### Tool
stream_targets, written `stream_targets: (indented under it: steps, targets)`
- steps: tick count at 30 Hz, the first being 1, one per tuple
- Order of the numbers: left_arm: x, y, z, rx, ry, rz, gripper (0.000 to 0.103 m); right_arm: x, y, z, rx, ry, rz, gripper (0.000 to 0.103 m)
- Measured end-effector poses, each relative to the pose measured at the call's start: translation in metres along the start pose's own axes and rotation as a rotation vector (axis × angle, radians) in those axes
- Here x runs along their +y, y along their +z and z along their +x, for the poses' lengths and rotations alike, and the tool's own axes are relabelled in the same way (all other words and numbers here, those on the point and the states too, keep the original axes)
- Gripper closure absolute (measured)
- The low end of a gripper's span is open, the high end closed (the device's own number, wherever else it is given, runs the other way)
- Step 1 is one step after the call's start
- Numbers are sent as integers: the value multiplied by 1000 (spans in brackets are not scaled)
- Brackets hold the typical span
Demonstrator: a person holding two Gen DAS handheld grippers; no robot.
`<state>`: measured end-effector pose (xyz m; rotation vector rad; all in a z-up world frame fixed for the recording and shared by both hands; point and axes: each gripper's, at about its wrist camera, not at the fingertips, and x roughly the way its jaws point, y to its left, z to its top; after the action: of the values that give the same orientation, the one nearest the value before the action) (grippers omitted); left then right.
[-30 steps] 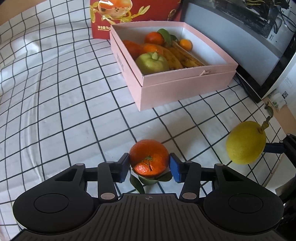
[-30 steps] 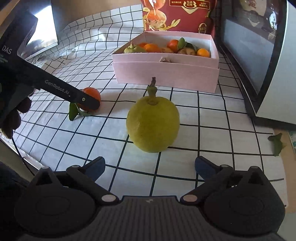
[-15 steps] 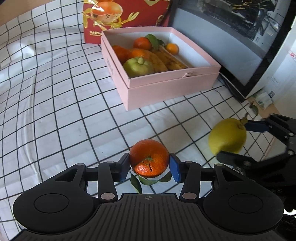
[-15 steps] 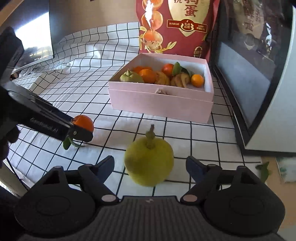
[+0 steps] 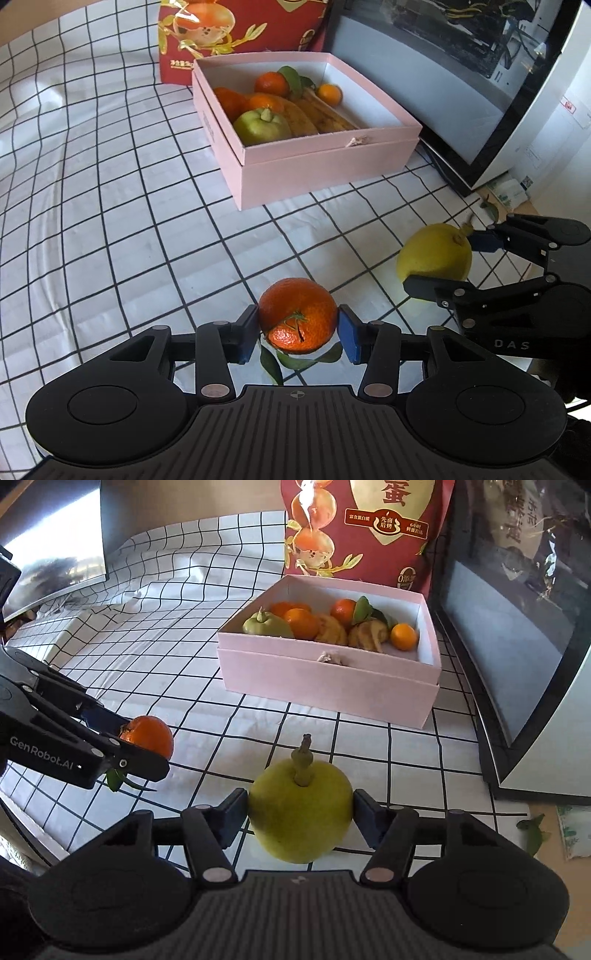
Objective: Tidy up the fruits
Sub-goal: 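Lift the leafy tangerine with the left gripper while the right holds the pear, then drop the tangerine into the box with the left gripper while the right carries the pear over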
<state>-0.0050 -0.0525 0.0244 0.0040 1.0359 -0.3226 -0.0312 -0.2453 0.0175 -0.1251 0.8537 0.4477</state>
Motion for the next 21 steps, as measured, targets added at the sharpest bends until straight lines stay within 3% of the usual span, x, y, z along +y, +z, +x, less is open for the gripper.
stream_targets:
  steps: [6, 12, 14, 17, 21]
  targets:
    - [6, 45, -24, -121, -48, -7, 52, -15, 16, -34, -77, 12, 67, 41]
    - [-18, 139, -24, -239, -138, 67, 52, -22, 26, -65, -169, -59, 52, 41]
    - [-30, 172, -6, -243, -162, 73, 52, -24, 24, -69, -173, -75, 58, 41]
    - [-34, 205, 30, -180, -245, 16, 53, -27, 17, -69, -164, -92, 94, 41]
    - [-21, 222, 53, -154, -294, -85, 53, -28, 6, -68, -144, -105, 129, 41]
